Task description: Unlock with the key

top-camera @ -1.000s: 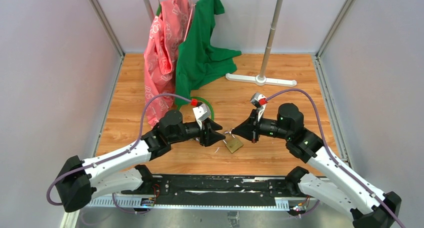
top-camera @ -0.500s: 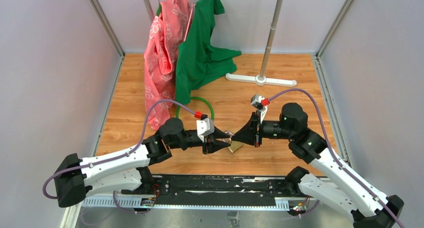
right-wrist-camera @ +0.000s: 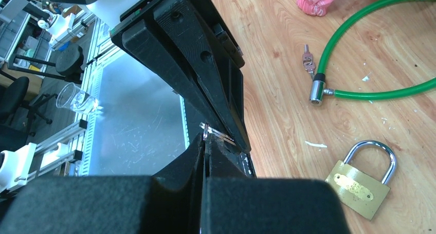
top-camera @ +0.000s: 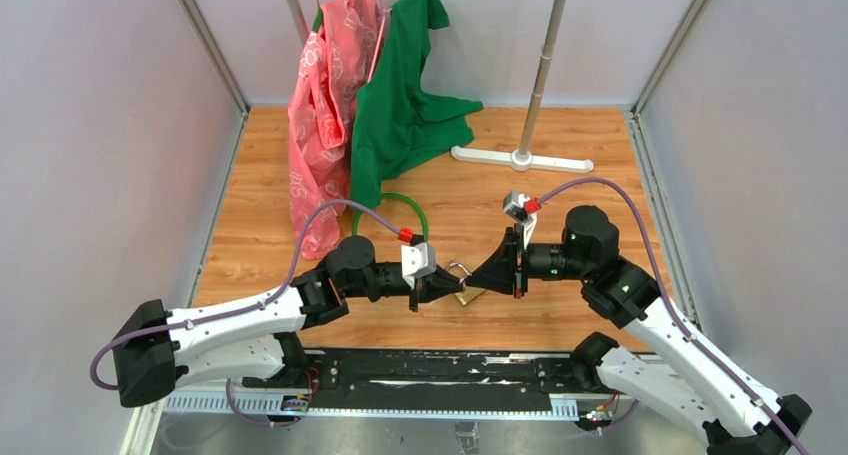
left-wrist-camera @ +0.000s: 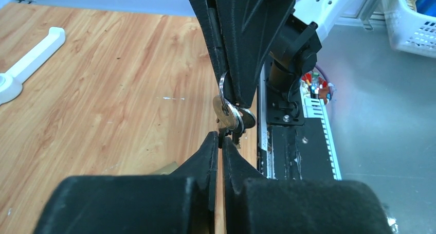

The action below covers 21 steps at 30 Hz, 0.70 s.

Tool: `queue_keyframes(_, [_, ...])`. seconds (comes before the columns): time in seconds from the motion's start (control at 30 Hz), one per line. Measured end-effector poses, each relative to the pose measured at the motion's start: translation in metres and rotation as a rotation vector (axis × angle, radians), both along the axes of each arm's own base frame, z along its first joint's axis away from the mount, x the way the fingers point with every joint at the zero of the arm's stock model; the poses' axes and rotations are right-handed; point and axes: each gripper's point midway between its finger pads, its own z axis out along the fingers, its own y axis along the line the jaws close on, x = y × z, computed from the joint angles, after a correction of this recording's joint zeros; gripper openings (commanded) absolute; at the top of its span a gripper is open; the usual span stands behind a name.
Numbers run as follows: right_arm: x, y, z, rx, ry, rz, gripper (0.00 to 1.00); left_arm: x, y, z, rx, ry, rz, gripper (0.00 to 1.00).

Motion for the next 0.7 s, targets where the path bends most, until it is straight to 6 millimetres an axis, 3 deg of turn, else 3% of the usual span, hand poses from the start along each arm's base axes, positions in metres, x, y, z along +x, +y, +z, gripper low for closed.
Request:
queue_keyframes(0.37, [0.007, -0.007, -0.008, -0.063, 0.002, -0.058, 0.00, 0.006, 0.005, -0.005, 0.069, 0.033, 0.062, 0.00])
queue_keyframes(0.47, [0.010, -0.008, -0.013, -0.081, 0.006, -0.081, 0.04, 0.009, 0.007, -0.009, 0.113, 0.035, 0.100, 0.00])
queue_keyframes(0.53, [0.014, -0.008, -0.017, -0.098, 0.016, -0.097, 0.13, 0.012, 0.009, -0.011, 0.146, 0.034, 0.129, 0.00])
queue_keyframes(0.7, [0.018, -0.009, -0.030, -0.145, 0.047, -0.112, 0.52, 0.025, 0.015, -0.005, 0.197, 0.020, 0.211, 0.00])
